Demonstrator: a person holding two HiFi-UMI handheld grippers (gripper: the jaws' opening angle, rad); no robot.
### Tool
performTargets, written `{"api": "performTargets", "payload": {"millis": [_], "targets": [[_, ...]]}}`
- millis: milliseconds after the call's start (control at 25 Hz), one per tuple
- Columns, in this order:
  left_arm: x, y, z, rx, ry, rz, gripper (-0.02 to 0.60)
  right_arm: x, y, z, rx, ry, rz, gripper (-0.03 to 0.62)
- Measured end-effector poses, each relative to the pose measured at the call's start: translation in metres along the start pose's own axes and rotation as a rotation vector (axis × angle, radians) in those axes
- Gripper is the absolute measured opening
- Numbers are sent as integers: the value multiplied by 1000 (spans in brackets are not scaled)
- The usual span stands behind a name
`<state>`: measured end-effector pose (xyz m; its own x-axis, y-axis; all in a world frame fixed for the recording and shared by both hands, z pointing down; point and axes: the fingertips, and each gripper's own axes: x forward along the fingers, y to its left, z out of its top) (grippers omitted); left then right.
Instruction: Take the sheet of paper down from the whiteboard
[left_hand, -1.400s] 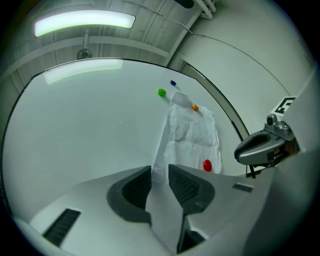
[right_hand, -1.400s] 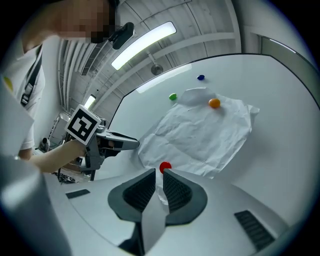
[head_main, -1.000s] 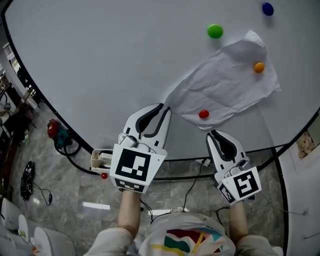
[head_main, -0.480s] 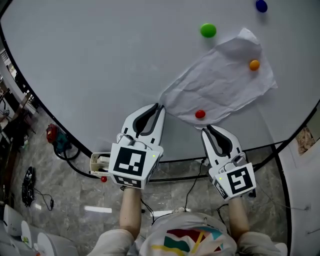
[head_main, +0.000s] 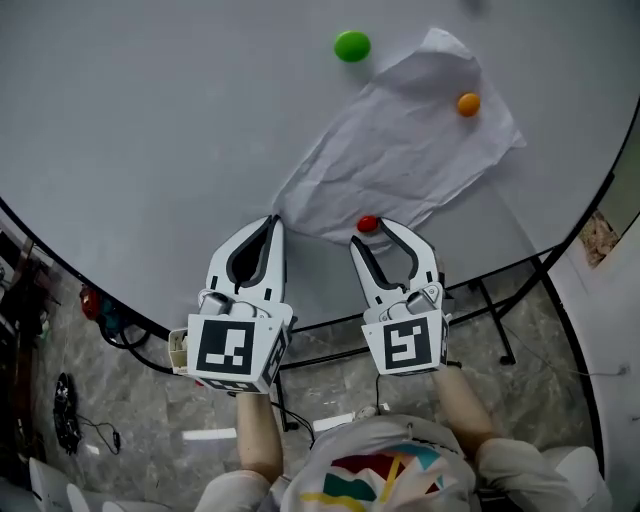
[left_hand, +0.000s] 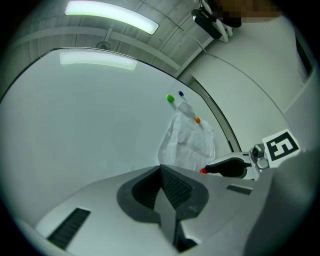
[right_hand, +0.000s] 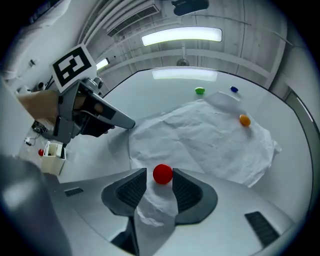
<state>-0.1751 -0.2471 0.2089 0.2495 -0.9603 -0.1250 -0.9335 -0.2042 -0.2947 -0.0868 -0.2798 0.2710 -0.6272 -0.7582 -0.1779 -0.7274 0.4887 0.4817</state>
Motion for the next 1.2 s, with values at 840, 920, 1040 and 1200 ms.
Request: {"api": "performTargets", "payload": {"millis": [840,920,1040,1200], "targets": [[0,-1,-1,3,-11,20,46,-7,-34,-17,57,-29,3,130],[0,-1,-1,4,-9,22,46,-9,-39,-18,73,-43,-10,130],[1,-1,0,10,-5,27,46,-15,-55,-29,130,-32,-56,129],[1,-1,-1,16,4,37,46,-28,-85,-53,213,-7,-115,129]]}}
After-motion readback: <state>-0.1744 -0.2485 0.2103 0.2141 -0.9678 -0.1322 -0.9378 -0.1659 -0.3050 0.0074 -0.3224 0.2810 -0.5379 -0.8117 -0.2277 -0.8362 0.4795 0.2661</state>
